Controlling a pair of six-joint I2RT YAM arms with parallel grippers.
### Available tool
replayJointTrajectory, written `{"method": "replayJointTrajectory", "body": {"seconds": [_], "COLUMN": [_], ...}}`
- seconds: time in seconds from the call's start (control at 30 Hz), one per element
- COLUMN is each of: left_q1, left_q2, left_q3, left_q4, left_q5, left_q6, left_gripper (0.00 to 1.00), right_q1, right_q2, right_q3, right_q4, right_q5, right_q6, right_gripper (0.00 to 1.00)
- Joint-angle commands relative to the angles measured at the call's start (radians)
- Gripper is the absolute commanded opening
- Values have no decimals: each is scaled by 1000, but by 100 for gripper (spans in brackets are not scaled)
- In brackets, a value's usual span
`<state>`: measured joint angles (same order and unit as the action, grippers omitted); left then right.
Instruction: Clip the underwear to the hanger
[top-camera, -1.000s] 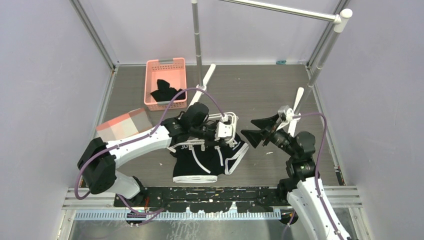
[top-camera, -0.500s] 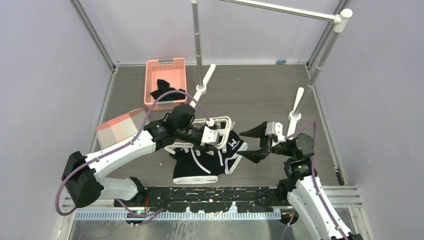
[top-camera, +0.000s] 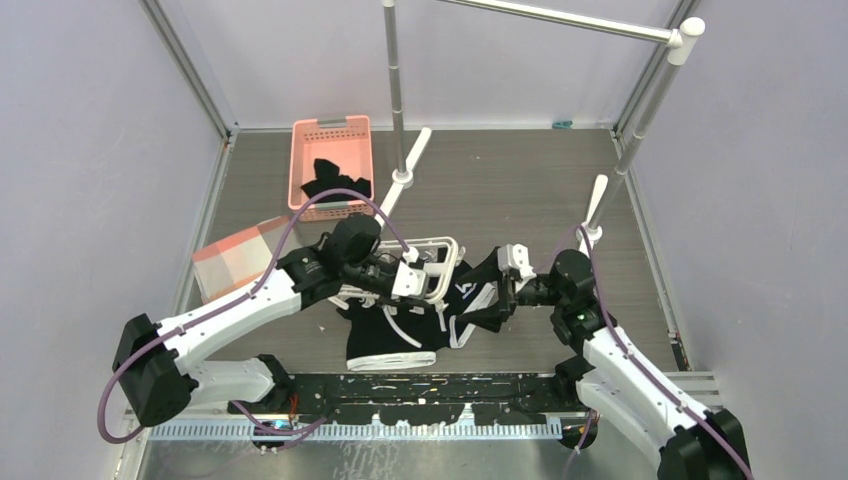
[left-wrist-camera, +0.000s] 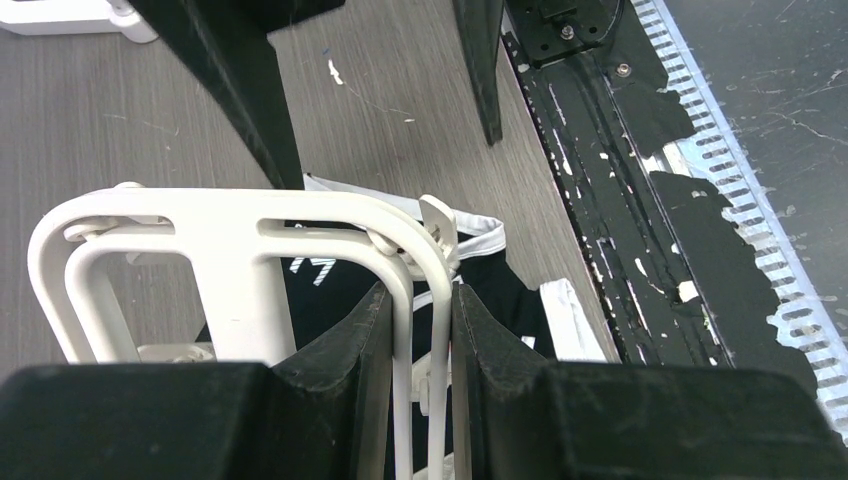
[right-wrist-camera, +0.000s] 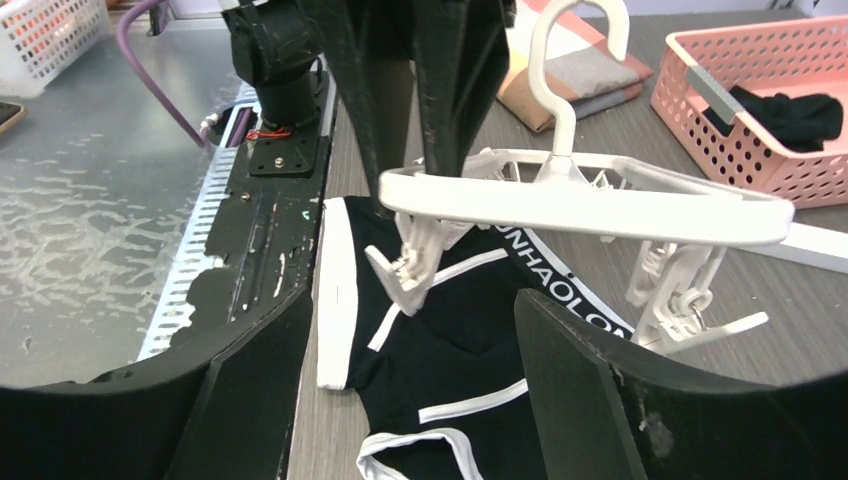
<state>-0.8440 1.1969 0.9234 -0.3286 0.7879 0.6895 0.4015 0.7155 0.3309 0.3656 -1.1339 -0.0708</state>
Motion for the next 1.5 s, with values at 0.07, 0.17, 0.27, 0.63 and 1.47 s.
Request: {"method": "replayJointTrajectory", "body": {"seconds": [0.07, 0.17, 0.27, 0.63, 1.47], "left_q1": [4, 5, 4, 5, 4], "left_q2": [-54, -56, -54, -51, -43], "left_q3": [4, 5, 12, 13, 11], "left_q4": [45, 41, 28, 21, 23], "left_q5": [6, 7, 13, 26, 30], "left_q6": [39, 42, 47, 50, 50], "left_gripper": [0, 0, 0, 0, 0], "right_q1": [71, 89, 94, 120, 177], "right_q2": [76, 108, 142, 238, 327], "right_q3": [-34, -39, -37, -24, -11], "right_q4": [234, 279, 316, 398, 521], "right_q5": [131, 129, 90, 47, 131], "right_q6": [67, 68, 69, 70, 98], "right_gripper": [82, 83, 84, 83, 74]}}
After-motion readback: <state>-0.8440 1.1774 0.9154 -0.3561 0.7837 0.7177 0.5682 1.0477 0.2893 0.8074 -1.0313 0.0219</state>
